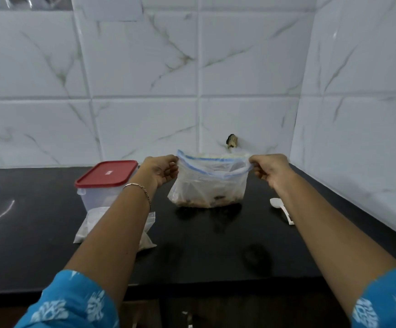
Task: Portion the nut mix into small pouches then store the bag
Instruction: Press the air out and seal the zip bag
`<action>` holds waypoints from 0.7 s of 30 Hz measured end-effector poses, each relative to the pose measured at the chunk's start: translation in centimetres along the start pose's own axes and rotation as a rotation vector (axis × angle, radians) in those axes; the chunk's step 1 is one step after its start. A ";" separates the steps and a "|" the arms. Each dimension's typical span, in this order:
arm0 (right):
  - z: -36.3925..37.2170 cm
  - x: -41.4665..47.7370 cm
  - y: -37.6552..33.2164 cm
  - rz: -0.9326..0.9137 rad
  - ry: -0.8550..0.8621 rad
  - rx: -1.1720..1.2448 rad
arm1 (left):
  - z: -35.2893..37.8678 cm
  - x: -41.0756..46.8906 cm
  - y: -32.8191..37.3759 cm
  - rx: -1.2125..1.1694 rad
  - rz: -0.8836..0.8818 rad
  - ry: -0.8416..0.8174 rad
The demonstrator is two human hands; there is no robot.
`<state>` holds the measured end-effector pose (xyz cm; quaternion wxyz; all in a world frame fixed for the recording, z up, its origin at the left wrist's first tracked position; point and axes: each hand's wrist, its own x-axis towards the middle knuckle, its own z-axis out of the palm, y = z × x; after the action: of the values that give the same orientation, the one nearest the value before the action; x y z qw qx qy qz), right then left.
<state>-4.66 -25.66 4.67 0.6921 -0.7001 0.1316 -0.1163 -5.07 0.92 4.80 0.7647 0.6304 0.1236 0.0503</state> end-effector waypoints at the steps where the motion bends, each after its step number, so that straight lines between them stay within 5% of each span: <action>1: -0.3 0.0 -0.2 -0.060 0.035 -0.074 | -0.1 0.1 0.2 0.028 0.042 0.037; 3: -0.8 -0.1 -0.7 -0.171 0.103 -0.220 | -0.4 0.3 0.5 0.166 0.158 0.110; 8: -0.5 -0.8 -2.1 -0.400 0.185 -0.547 | -0.4 -0.9 2.0 0.977 0.536 0.257; 12: -0.2 -1.2 -2.3 -0.466 0.168 -0.761 | 0.2 -1.1 2.4 1.167 0.491 0.202; 15: -0.2 -1.3 -2.3 -0.371 0.053 -0.747 | -0.2 -0.6 1.9 0.856 0.297 0.079; 21: -1.0 -3.1 -4.0 0.054 -0.230 -0.142 | 0.0 -2.1 3.0 0.320 0.053 -0.053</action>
<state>-7.79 -25.51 8.70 0.6540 -0.7524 0.0783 -0.0070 -6.87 1.00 7.95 0.6560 0.7482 0.0932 0.0335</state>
